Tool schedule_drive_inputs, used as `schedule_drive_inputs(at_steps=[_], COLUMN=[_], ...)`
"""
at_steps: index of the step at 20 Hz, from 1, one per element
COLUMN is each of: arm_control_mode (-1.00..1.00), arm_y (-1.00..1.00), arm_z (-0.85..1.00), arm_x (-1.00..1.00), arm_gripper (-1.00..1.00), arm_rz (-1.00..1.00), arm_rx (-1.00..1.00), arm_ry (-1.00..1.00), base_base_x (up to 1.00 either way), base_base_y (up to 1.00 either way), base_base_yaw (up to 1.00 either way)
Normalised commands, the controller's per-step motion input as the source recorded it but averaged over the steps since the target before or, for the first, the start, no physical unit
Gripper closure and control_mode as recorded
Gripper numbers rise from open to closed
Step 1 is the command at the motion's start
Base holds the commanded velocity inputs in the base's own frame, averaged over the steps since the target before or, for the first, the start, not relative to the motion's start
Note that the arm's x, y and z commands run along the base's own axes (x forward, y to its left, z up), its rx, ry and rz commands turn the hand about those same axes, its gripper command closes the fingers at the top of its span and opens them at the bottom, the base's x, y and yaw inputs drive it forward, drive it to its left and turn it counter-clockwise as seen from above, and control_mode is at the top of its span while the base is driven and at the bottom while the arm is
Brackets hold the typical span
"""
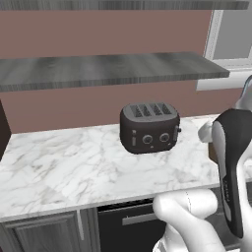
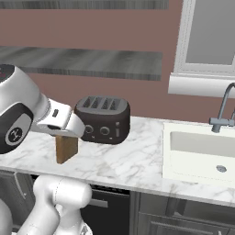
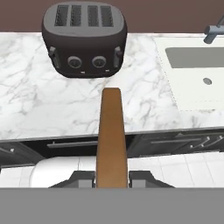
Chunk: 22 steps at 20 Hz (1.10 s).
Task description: Start the toaster. Once the lever pops up, take the bread to the plate on the dining counter.
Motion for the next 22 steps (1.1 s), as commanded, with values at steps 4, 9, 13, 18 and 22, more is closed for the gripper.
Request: schedule_drive_inputs(at_steps=[4,9,13,18,22], arm_control_mode=[-1.00,-1.00,-1.00,-1.00,-1.00], arm_y=[0.01,0.00,0.00,0.00,0.00], arm_z=[-0.05,0.00,0.00,0.00,0.00], arm_x=[0.01,0.00,0.00,0.00,0.00], arm_gripper=[1.00,1.00,1.00,1.00,1.00], arm_rz=[0.00,0.00,0.00,0.00,0.01], arm_rx=[0.00,0.00,0.00,0.00,0.00], arm_ry=[0.00,0.01,0.02,0.00,0.00], base_base_x=[0.00,0.00,0.00,0.00,0.00], base_base_y=[0.00,0.00,0.00,0.00,0.00], base_base_yaw=[0.00,0.00,0.00,0.00,0.00])
